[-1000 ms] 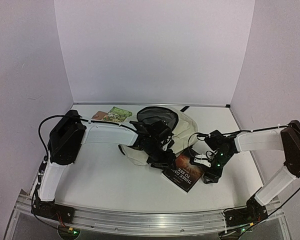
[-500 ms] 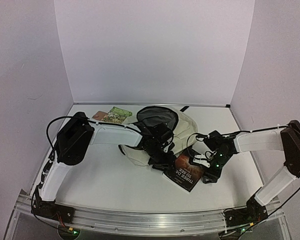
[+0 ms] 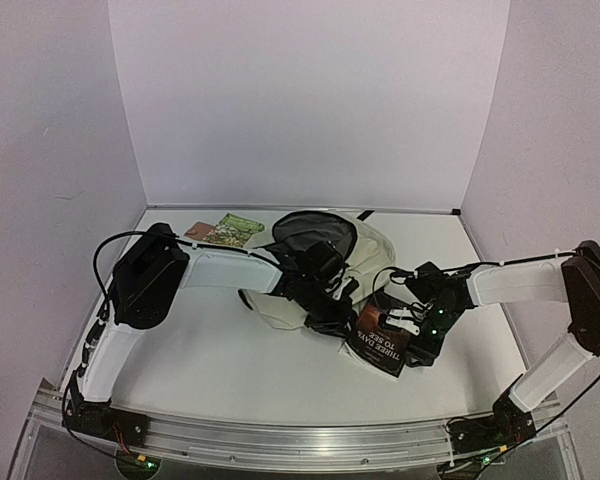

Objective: Pack the student bag
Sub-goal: Pick up the book from the center of the board.

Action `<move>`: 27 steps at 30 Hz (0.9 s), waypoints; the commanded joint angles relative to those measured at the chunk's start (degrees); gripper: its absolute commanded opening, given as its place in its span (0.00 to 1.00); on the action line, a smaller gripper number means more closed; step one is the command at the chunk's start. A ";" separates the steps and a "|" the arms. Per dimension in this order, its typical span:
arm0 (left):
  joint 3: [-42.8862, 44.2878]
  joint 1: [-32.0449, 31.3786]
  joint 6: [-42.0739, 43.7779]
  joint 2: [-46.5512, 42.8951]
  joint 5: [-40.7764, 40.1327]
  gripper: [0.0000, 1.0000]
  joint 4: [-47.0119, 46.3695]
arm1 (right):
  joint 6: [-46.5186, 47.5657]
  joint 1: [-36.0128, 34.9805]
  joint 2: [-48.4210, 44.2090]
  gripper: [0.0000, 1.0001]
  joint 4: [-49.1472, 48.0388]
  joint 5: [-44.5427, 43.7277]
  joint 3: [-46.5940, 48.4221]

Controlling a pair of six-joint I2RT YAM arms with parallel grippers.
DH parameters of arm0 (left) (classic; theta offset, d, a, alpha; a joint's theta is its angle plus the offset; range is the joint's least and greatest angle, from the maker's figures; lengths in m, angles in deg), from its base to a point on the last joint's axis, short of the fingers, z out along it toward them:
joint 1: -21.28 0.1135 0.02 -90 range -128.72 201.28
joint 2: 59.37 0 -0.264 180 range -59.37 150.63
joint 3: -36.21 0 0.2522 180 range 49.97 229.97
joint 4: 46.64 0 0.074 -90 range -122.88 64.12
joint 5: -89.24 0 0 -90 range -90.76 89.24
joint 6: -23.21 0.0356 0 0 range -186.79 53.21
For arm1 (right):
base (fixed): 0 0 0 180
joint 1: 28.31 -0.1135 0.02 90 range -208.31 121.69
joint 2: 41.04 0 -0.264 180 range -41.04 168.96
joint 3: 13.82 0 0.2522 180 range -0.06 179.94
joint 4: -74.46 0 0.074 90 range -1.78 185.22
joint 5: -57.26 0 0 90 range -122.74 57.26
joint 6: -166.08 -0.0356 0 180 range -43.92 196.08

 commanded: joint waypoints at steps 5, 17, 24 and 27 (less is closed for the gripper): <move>3.99 -1.47 -0.56 1.22 5.32 0.22 -8.60 | 0.42 -1.57 -0.69 0.73 -5.41 0.83 -0.35; 5.58 -1.59 7.48 -4.13 -0.54 0.00 2.94 | -0.51 4.93 -14.70 0.86 13.80 7.17 10.64; 11.35 -1.68 16.46 -8.31 -3.92 0.00 11.29 | 2.80 16.07 -10.26 0.98 36.02 18.08 35.80; 16.39 -1.68 20.07 -9.64 -5.11 0.00 15.66 | 4.16 19.02 -5.56 0.98 43.78 21.46 44.97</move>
